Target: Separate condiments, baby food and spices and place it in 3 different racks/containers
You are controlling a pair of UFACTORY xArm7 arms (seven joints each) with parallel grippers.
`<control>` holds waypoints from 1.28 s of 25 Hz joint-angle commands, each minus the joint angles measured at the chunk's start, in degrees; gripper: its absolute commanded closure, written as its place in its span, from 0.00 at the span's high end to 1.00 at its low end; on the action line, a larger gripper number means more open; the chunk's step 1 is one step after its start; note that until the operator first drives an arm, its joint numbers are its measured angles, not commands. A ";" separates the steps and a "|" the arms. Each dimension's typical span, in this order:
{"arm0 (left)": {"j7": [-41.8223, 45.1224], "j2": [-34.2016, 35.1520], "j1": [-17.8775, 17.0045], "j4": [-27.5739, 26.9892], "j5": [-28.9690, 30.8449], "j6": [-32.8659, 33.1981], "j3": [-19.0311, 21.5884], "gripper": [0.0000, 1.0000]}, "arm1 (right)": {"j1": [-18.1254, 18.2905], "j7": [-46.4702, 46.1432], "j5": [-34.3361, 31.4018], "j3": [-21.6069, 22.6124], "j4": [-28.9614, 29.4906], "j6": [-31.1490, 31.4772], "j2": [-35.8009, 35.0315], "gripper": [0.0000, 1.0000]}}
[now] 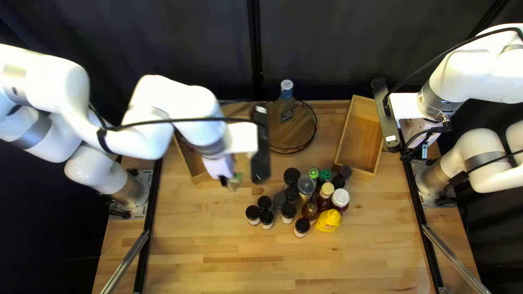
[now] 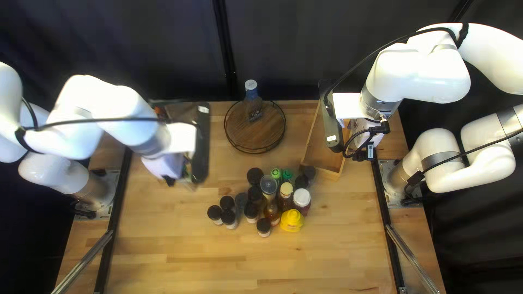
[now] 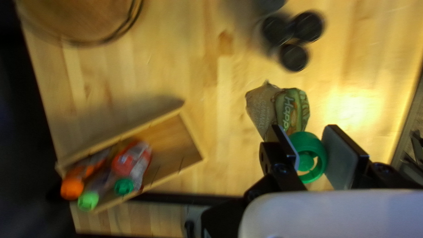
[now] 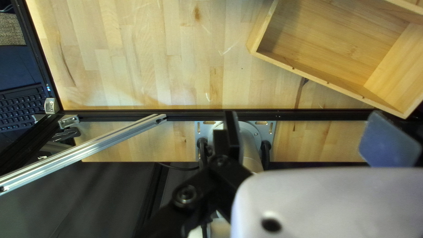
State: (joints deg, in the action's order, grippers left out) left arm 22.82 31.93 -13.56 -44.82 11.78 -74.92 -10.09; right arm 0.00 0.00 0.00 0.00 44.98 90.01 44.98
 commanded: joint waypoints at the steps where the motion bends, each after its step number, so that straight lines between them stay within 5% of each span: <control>1: 2.57 4.60 4.08 6.07 3.14 1.25 -1.69 0.00 | 0.00 0.00 0.00 0.00 0.00 0.00 0.00 1.00; 9: 2.89 10.74 10.89 15.05 9.13 5.61 -6.42 0.00 | 0.00 0.00 0.00 0.00 0.00 0.00 0.00 1.00; 18: 2.42 7.70 15.72 18.55 14.62 12.83 -11.95 0.00 | 0.00 0.00 0.00 0.00 0.00 0.00 0.00 1.00; 32: 8.81 2.83 17.38 19.30 18.44 15.08 -9.78 0.00 | 0.00 0.00 0.00 0.00 0.00 0.00 0.00 1.00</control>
State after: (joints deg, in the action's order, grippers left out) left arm 30.68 35.73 4.36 -25.33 30.51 -59.94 -20.55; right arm 0.00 0.00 0.00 0.00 44.98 90.01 44.98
